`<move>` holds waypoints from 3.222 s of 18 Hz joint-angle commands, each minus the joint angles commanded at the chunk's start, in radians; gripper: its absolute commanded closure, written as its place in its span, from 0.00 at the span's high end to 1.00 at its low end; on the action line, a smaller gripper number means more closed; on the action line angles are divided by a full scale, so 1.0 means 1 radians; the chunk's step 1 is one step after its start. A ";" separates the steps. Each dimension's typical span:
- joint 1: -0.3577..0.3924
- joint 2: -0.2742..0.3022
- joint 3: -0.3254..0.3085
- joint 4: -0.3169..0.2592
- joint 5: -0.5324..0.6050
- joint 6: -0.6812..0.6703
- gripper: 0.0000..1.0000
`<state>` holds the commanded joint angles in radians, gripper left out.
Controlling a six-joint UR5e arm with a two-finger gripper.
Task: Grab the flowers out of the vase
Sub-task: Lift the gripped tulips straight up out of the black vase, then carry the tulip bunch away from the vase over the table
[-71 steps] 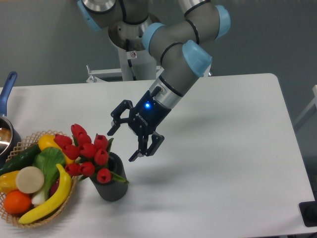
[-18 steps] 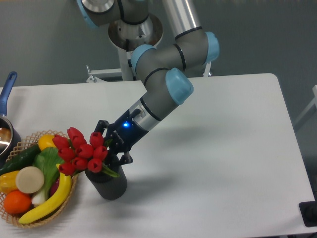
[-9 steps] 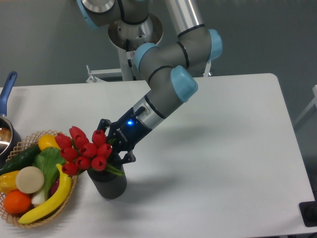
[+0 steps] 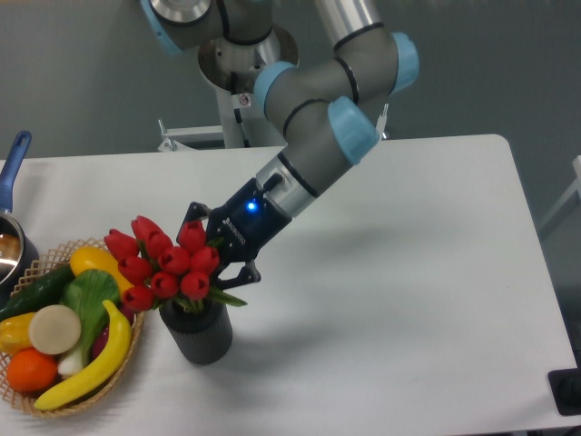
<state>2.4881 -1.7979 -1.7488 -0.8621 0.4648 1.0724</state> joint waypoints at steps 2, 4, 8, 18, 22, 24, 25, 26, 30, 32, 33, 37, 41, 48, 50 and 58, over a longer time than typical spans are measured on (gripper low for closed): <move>0.002 0.020 0.008 0.000 0.000 -0.034 0.37; 0.002 0.038 0.009 0.000 0.000 -0.072 0.37; 0.000 0.069 0.024 0.000 -0.003 -0.137 0.37; -0.012 0.106 0.110 0.000 -0.064 -0.316 0.37; -0.011 0.103 0.156 -0.002 -0.064 -0.333 0.37; 0.003 0.104 0.160 -0.002 -0.063 -0.332 0.37; 0.012 0.106 0.160 -0.002 -0.063 -0.332 0.37; 0.029 0.107 0.160 0.000 -0.063 -0.332 0.37; 0.099 0.123 0.163 -0.002 -0.020 -0.313 0.37; 0.129 0.124 0.166 0.000 0.012 -0.299 0.37; 0.141 0.130 0.166 -0.002 0.030 -0.277 0.37; 0.201 0.137 0.163 -0.005 0.109 -0.166 0.37; 0.247 0.132 0.166 -0.006 0.153 -0.060 0.37; 0.259 0.077 0.199 -0.015 0.308 0.034 0.37; 0.262 0.074 0.190 -0.015 0.308 0.035 0.37; 0.273 0.075 0.151 -0.014 0.305 0.037 0.37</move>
<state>2.7612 -1.7227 -1.5983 -0.8759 0.7701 1.1091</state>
